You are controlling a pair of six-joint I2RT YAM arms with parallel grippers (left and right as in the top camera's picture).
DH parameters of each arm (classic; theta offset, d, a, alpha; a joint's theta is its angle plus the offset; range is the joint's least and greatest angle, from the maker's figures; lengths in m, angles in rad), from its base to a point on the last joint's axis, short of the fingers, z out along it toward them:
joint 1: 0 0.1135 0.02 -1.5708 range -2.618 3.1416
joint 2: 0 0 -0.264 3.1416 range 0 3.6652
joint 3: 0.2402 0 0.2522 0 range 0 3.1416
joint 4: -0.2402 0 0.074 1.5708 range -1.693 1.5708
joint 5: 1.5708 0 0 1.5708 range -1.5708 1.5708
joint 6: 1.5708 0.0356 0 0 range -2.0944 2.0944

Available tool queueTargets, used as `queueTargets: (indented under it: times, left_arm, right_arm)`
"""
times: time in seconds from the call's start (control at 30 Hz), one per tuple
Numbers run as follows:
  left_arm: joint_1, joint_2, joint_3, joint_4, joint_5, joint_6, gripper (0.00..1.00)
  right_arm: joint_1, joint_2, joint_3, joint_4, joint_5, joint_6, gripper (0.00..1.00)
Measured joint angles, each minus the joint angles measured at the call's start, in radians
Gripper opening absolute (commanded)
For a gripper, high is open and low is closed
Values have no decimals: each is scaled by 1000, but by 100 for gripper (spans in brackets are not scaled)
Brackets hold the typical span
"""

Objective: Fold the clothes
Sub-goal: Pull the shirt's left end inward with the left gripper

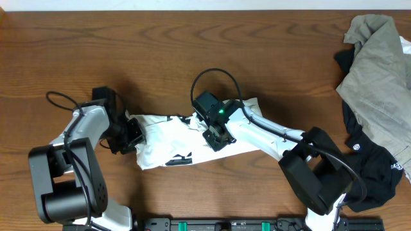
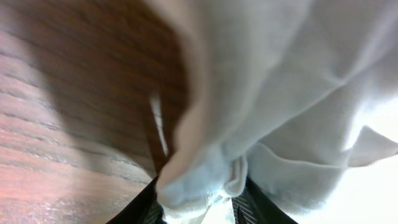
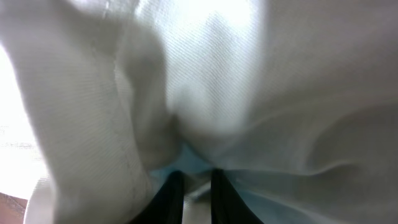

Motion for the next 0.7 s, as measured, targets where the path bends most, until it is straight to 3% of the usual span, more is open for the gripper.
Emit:
queueTargets:
  times: [0.07, 0.37, 0.53, 0.57, 0.7]
  left_arm:
    - [21, 1, 0, 9, 20, 7, 45]
    - [34, 1, 0, 65, 77, 10, 45]
    - [26, 7, -2, 97, 79, 19, 18]
    - [25, 10, -3, 100, 78, 22, 9]
    - [23, 16, -4, 109, 82, 29, 6]
  right_arm:
    - [0, 0, 0, 0, 0, 0, 16]
    - [0, 0, 0, 0, 0, 0, 15]
    - [0, 0, 0, -1, 0, 0, 15]
    - [0, 0, 0, -1, -1, 0, 15]
    - [0, 0, 0, 0, -3, 0, 14]
